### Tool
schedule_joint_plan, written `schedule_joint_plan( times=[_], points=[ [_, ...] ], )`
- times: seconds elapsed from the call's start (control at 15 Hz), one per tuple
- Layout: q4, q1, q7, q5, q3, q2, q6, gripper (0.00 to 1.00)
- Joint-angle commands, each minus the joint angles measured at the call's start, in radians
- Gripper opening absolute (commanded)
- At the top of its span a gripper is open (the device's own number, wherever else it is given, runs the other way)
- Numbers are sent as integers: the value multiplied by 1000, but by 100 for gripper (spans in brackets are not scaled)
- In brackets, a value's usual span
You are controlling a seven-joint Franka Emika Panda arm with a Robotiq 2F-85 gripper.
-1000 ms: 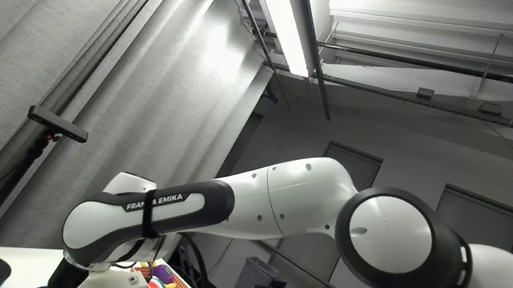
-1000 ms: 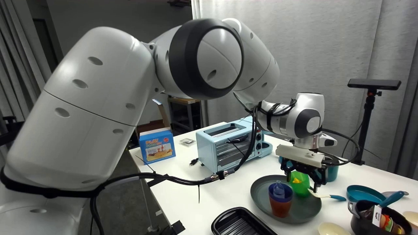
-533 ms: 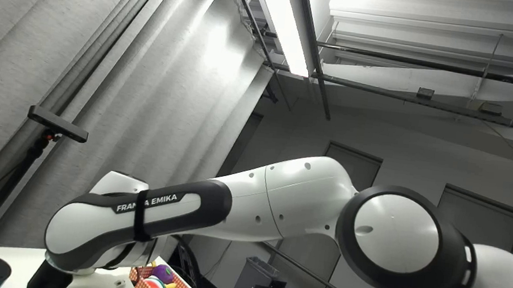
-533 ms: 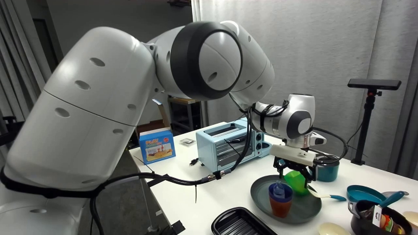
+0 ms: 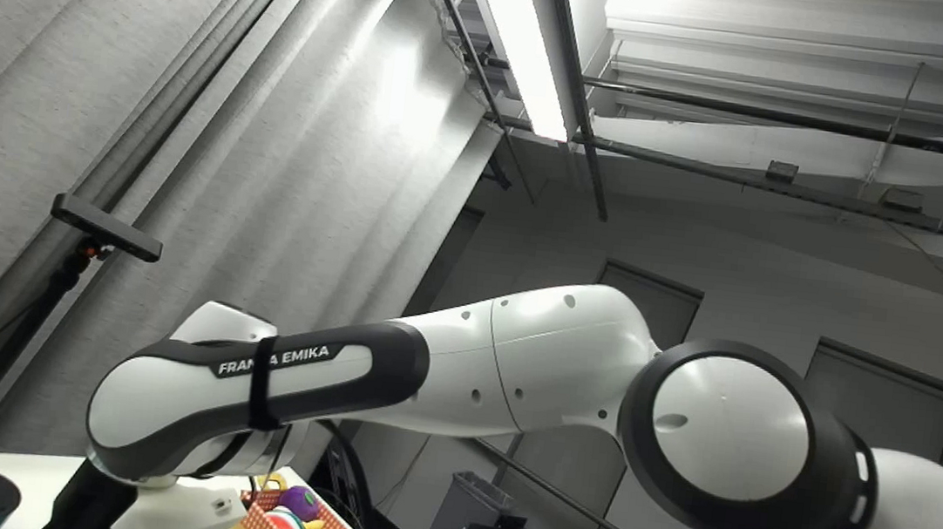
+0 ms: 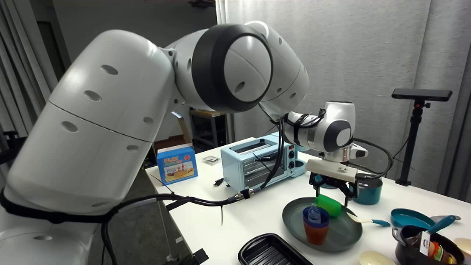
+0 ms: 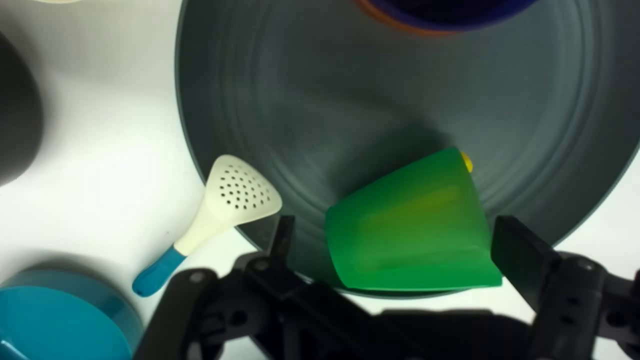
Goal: Empty the contents in the green cup.
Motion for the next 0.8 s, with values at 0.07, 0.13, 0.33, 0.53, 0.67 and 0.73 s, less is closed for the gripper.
schedule_joint_plan(
  times=[0.07,0.13,0.33,0.53,0.67,0.73],
  points=[
    [19,-10,-33,21,9,2,-4,100],
    [16,-11,-35,23,11,2,-4,100],
    [4,-3,-35,20,16,4,-2,100],
    [-3,14,-27,12,22,4,-1,100],
    [-5,27,-21,7,28,6,-2,100],
    [-8,32,-21,8,32,6,0,100]
  ],
)
